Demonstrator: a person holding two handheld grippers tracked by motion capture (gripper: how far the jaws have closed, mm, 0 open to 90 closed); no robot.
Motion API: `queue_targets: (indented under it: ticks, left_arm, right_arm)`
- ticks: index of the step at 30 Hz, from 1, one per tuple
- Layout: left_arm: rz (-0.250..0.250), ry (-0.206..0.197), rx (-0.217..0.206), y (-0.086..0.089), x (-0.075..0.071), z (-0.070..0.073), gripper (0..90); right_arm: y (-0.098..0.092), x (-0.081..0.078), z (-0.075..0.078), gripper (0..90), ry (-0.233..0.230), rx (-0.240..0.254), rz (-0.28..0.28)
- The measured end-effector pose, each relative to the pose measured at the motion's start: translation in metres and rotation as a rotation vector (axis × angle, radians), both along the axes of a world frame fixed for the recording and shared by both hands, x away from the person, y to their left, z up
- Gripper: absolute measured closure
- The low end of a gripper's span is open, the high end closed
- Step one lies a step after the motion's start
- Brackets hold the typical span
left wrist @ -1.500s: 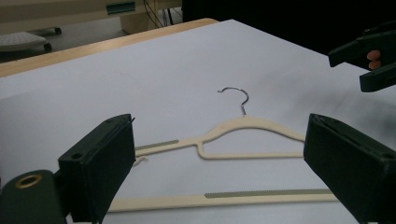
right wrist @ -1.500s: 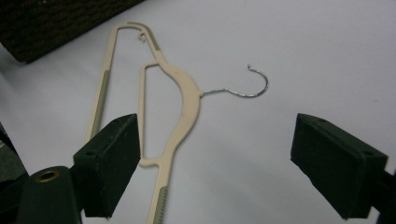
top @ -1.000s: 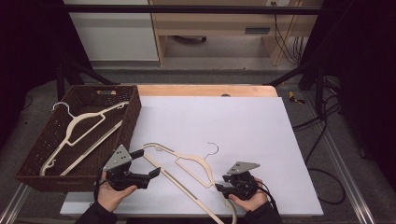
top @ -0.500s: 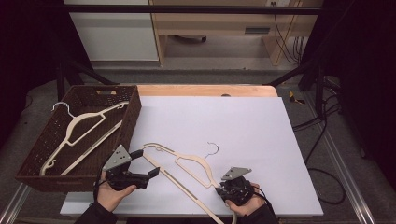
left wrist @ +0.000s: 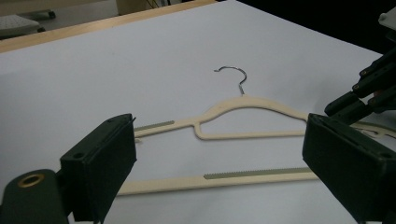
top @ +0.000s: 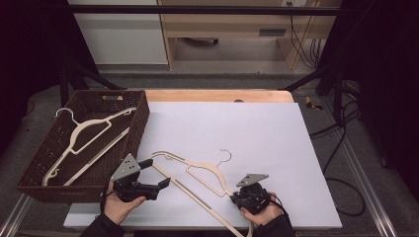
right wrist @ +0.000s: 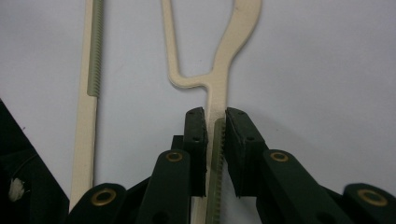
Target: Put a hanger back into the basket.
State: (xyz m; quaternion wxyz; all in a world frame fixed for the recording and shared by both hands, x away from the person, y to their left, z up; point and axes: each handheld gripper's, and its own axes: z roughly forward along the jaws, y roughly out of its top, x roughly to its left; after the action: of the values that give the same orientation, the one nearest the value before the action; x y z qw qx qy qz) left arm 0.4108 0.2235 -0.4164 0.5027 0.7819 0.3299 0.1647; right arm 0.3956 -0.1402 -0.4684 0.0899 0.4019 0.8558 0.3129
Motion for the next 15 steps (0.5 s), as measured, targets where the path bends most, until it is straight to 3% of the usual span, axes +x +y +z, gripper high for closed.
queue_targets:
  ticks: [2,4,10,13,15]
  left_arm:
    - [-0.001,-0.001,0.004,-0.0008,-0.0002,-0.0005,9.6]
    - [-0.005,0.002,0.007,-0.002,-0.0003,-0.0012,9.6]
    - [-0.009,0.007,0.013,-0.004,-0.0004,-0.0025,9.6]
    - [-0.013,0.01,0.017,-0.0064,0.0003,-0.003,9.6]
    - [-0.016,0.013,0.022,-0.0087,0.0015,-0.0028,9.6]
  right_arm:
    - [-0.0034,0.0018,-0.0012,79.0,-0.033,-0.016,-0.006]
    - [-0.0048,0.0014,-0.0016,78.7,-0.02,0.009,-0.036]
    - [-0.0053,0.0001,-0.0039,70.6,-0.046,0.002,0.005]
    - [-0.0034,-0.001,-0.0044,78.4,-0.067,-0.028,0.001]
    - [-0.0038,-0.0004,-0.0044,79.5,-0.064,-0.018,-0.009]
